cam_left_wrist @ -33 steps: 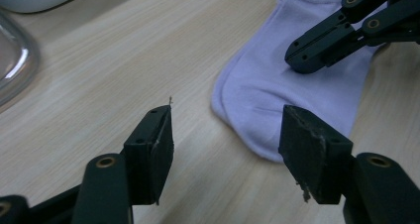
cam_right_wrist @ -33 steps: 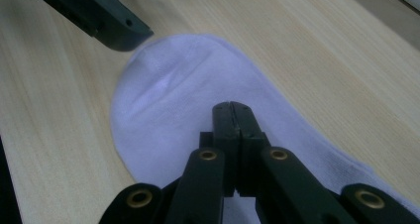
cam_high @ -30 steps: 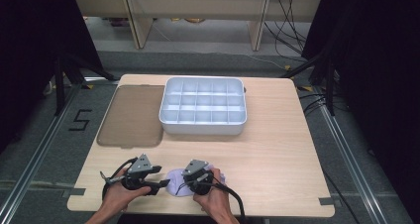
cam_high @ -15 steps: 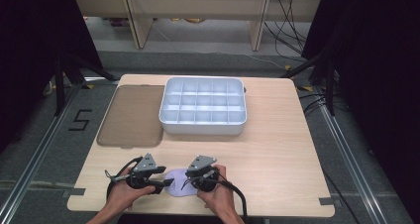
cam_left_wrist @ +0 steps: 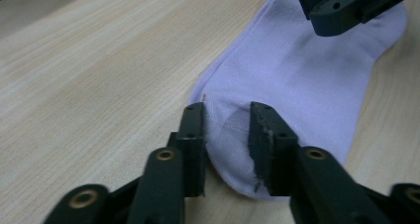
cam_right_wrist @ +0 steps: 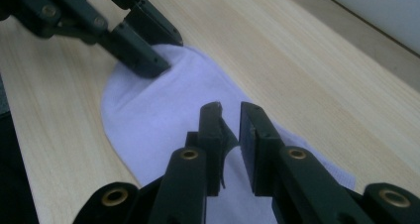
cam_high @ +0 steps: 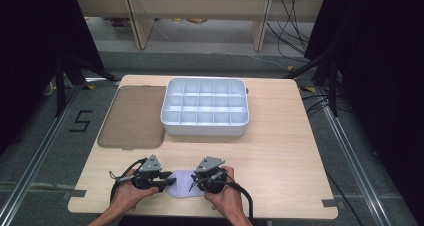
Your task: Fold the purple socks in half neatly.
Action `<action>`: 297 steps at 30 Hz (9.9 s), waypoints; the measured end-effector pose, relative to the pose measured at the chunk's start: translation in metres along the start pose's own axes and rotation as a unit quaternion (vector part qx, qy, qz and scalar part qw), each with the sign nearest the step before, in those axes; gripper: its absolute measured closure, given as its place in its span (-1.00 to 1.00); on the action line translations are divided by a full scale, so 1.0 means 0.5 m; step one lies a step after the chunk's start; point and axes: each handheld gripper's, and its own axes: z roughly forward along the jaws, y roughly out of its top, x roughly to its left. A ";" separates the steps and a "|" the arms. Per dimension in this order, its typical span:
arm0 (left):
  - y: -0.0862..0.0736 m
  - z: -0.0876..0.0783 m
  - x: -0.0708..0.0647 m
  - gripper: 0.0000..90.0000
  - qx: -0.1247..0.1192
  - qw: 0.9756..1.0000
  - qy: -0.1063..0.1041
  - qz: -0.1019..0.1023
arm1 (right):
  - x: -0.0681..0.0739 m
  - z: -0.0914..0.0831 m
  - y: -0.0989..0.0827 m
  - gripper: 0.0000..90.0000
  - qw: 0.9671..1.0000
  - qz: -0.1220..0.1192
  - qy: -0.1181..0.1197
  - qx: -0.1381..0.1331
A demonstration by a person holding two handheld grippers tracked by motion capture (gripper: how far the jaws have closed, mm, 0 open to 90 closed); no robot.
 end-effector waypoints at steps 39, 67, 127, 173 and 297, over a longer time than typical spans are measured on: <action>0.024 -0.075 0.009 0.89 -0.067 0.997 -0.044 -0.019 | -0.008 0.073 0.042 0.96 0.999 -0.040 0.021 0.004; 0.041 -0.083 0.021 0.89 -0.069 0.996 -0.045 -0.047 | -0.031 0.008 -0.008 0.97 0.999 -0.018 0.014 0.040; 0.038 -0.073 0.019 0.46 -0.077 0.994 -0.041 -0.068 | -0.040 -0.066 0.032 0.93 0.999 -0.001 0.033 -0.025; 0.020 0.014 -0.049 0.88 0.004 0.997 -0.072 0.031 | -0.022 0.003 -0.004 1.00 0.996 -0.033 0.033 0.073; 0.049 -0.024 -0.067 0.87 -0.035 0.998 -0.046 0.017 | -0.026 -0.037 -0.026 1.00 0.999 -0.012 0.032 0.035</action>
